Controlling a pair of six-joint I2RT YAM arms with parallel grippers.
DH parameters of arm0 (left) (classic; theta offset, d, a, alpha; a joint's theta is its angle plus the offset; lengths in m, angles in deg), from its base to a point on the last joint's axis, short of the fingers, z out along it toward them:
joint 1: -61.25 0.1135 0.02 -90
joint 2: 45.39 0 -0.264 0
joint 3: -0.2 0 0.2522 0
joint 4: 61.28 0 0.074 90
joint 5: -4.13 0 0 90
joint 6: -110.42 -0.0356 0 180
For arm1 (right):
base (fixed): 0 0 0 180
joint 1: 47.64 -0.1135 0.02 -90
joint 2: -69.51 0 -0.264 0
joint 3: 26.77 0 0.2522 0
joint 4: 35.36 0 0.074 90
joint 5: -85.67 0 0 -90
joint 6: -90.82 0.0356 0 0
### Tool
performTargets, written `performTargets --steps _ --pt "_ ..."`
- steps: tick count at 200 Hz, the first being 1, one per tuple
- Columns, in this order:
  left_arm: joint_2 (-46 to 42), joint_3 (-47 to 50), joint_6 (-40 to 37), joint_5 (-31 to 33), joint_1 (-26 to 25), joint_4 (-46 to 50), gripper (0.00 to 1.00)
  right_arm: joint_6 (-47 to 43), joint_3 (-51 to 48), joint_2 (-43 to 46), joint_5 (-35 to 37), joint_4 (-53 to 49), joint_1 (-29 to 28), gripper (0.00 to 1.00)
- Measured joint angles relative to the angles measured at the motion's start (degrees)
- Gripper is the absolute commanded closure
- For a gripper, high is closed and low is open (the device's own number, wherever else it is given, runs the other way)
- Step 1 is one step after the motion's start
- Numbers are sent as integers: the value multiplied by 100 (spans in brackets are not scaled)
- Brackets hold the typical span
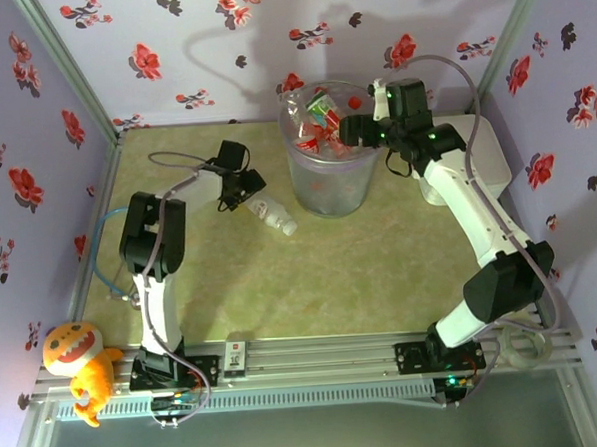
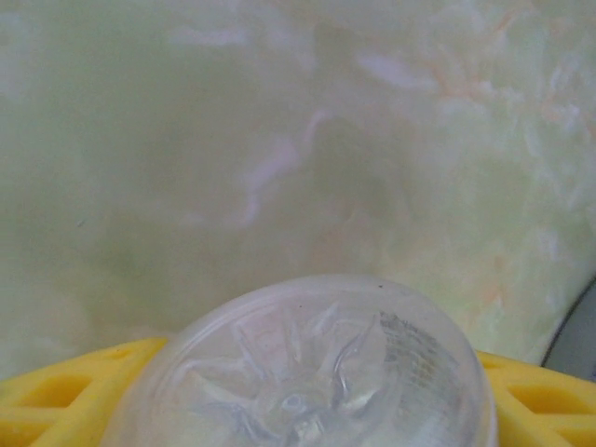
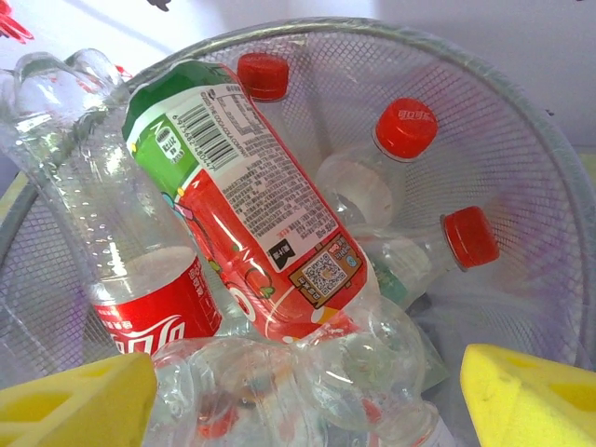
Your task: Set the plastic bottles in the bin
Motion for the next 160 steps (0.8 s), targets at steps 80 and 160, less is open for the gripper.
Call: performTargets --steps 80,160 --pt "-1644 407 -960 -824 317 -363 47 -162 210 291 -476 -949 -566 15" --pt "-3021 841 -1950 -1912 490 -776 55 -109 452 -127 -699 -699 -2063 15"
